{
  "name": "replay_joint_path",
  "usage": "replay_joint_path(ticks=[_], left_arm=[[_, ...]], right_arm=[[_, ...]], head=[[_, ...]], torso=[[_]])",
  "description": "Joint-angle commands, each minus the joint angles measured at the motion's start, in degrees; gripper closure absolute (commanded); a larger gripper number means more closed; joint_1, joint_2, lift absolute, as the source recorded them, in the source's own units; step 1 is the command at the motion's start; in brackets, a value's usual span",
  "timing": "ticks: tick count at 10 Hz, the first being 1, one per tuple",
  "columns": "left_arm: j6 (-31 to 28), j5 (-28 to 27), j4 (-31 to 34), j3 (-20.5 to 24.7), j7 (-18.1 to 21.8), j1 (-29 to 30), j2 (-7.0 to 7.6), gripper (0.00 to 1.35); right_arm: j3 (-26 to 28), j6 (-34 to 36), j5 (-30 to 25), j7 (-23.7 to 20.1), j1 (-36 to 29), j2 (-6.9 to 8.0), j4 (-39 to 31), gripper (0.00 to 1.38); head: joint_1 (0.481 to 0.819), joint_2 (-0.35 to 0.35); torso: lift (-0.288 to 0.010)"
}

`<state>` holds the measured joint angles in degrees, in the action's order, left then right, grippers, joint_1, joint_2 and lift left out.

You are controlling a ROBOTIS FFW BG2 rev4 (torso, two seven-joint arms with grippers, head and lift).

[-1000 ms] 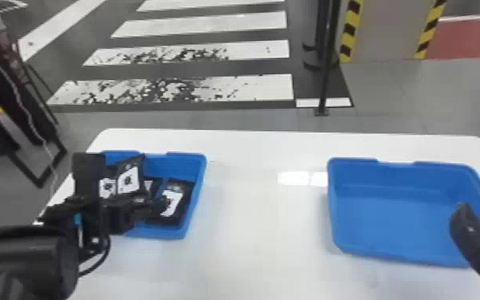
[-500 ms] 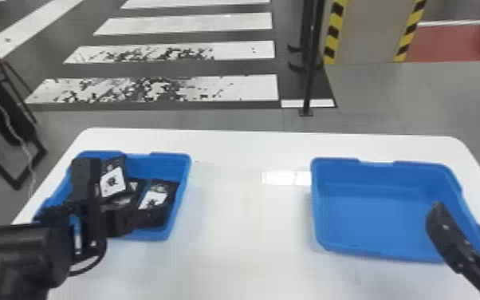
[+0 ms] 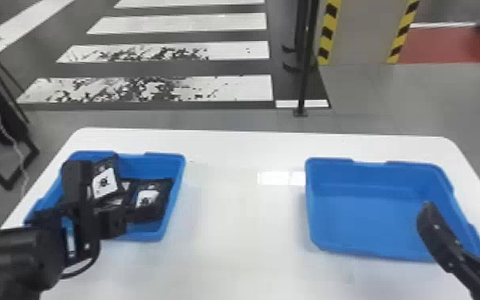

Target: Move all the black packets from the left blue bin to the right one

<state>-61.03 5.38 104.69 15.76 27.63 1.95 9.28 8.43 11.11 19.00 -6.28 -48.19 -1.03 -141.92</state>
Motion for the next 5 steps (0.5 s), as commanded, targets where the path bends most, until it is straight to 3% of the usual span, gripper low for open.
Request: replay_joint_path(ticks=[1,5], left_arm=[[2.39,-0.70,0.71,0.69,-0.03,0.86,-0.22,1.20],[3.38,-1.27,18.43,1.38,-0.03,7.04,-0.40,1.20]], right_arm=[[-0.09,0.00,0.54,-0.05,-0.19,-0.11,0.10,0.09],[-1.23,0.00,2.14,-2.07,0.66,-0.64,-0.47,0.09]], head=[[0.695,0.083],[0.695,0.113]], torso=[[-0.150],[-0.150]])
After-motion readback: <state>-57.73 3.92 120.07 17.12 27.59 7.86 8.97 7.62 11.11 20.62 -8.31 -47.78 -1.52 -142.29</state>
